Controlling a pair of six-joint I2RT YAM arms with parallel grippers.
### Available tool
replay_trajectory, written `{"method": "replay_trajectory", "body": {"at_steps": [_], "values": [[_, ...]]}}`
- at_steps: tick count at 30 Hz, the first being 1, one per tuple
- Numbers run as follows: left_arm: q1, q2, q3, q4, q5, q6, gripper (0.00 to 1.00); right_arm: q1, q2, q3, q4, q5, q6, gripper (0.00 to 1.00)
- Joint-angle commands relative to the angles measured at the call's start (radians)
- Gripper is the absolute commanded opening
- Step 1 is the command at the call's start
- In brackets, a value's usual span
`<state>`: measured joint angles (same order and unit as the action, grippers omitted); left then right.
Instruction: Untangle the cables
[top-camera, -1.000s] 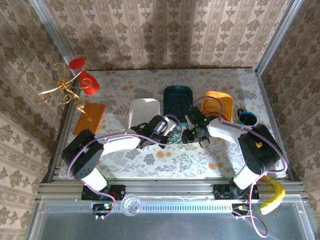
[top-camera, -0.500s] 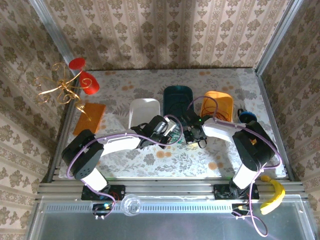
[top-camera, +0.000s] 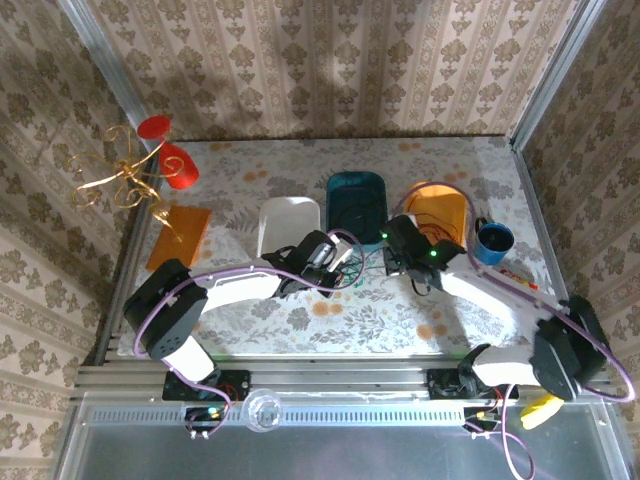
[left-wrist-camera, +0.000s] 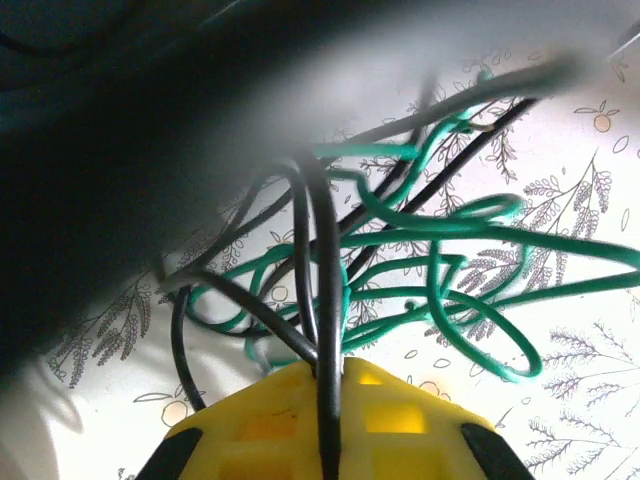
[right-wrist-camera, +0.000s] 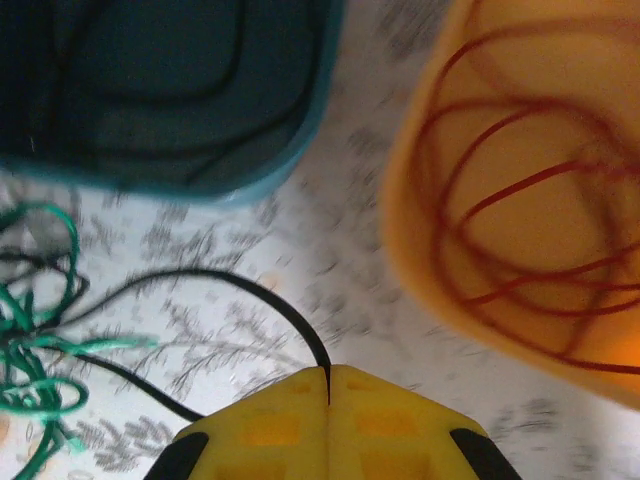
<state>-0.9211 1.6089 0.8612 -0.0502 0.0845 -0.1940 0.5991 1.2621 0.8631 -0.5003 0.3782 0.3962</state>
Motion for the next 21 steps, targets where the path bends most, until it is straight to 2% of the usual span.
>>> {"method": "replay_trajectory", "body": {"at_steps": [1, 4, 12, 21], "values": [[0.004, 0.0, -0.003, -0.012, 0.006, -0.021, 0.0, -0.022, -0.092, 0.015, -0.092, 0.246, -0.004, 0.0], [0.004, 0.006, -0.001, -0.014, 0.011, -0.021, 0.0, -0.088, -0.169, 0.038, -0.108, 0.302, -0.026, 0.0], [0.007, 0.016, 0.0, -0.011, 0.014, -0.021, 0.0, -0.301, -0.345, 0.074, -0.096, 0.309, -0.066, 0.0], [0.006, 0.02, -0.004, -0.01, 0.022, -0.016, 0.0, -0.516, -0.428, 0.177, -0.114, 0.224, -0.073, 0.0]]}}
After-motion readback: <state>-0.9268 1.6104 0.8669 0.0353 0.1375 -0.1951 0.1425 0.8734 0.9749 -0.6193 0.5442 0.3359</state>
